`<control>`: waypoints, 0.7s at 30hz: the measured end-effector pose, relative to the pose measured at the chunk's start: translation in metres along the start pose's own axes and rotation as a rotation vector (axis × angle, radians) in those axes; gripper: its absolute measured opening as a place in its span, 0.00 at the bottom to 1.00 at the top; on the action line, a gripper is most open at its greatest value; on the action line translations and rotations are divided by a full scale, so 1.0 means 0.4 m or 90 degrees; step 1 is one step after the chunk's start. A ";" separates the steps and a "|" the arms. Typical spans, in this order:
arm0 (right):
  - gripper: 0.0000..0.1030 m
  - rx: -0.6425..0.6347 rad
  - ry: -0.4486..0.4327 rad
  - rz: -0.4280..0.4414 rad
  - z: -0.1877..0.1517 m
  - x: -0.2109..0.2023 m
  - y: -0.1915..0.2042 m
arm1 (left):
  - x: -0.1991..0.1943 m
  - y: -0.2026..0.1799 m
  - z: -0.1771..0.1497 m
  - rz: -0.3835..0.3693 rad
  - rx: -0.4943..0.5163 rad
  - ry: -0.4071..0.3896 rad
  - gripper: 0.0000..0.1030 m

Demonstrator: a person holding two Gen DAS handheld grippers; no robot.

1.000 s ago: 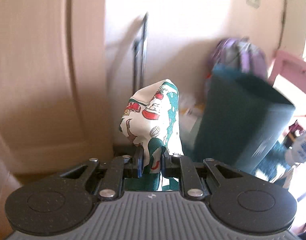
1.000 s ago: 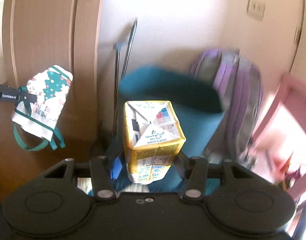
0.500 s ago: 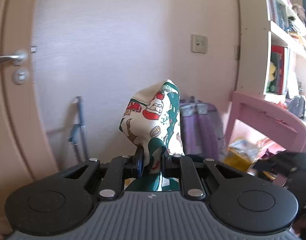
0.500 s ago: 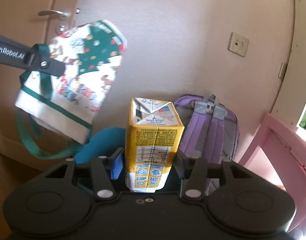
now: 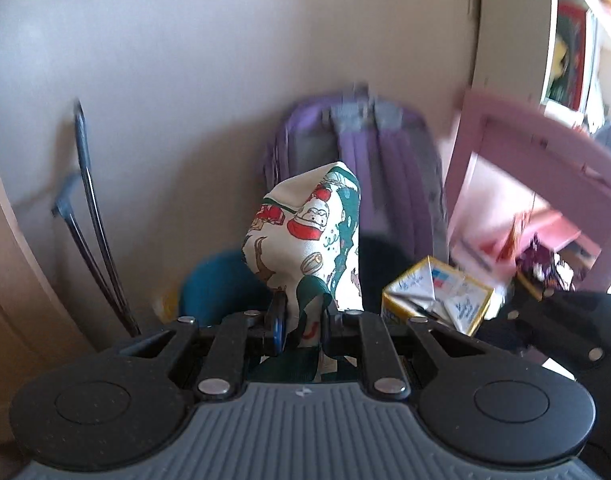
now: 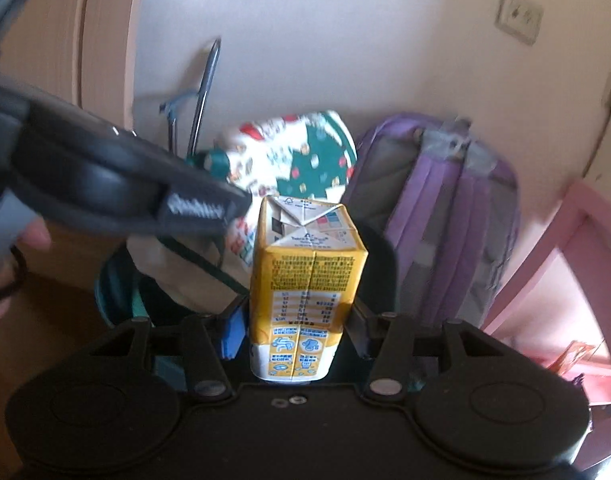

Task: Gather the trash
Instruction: 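Carry the paper bag and juice carton up over the teal wastebasket, then open both tools to drop the bag and carton into the wastebasket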

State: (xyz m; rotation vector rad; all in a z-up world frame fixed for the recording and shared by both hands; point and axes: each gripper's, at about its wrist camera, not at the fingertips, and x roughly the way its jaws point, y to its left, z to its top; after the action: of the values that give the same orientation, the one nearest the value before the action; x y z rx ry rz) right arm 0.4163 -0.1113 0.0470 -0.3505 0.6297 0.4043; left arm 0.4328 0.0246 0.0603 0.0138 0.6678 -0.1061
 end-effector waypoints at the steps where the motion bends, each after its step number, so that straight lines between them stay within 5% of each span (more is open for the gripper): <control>1: 0.48 0.002 0.007 -0.001 -0.001 0.012 0.001 | 0.016 0.003 -0.004 -0.001 0.001 0.014 0.16; 10: 0.49 0.010 0.090 0.009 0.003 0.091 0.007 | 0.126 0.015 -0.033 0.010 0.008 0.131 0.16; 21: 0.53 0.011 0.092 -0.009 -0.008 0.082 0.005 | 0.125 -0.001 -0.060 0.016 0.035 0.153 0.31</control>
State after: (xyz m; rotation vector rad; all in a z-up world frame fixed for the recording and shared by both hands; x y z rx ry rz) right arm 0.4381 -0.1024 0.0236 -0.3694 0.7715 0.3609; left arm 0.4569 0.0205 0.0104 0.0890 0.9048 -0.0998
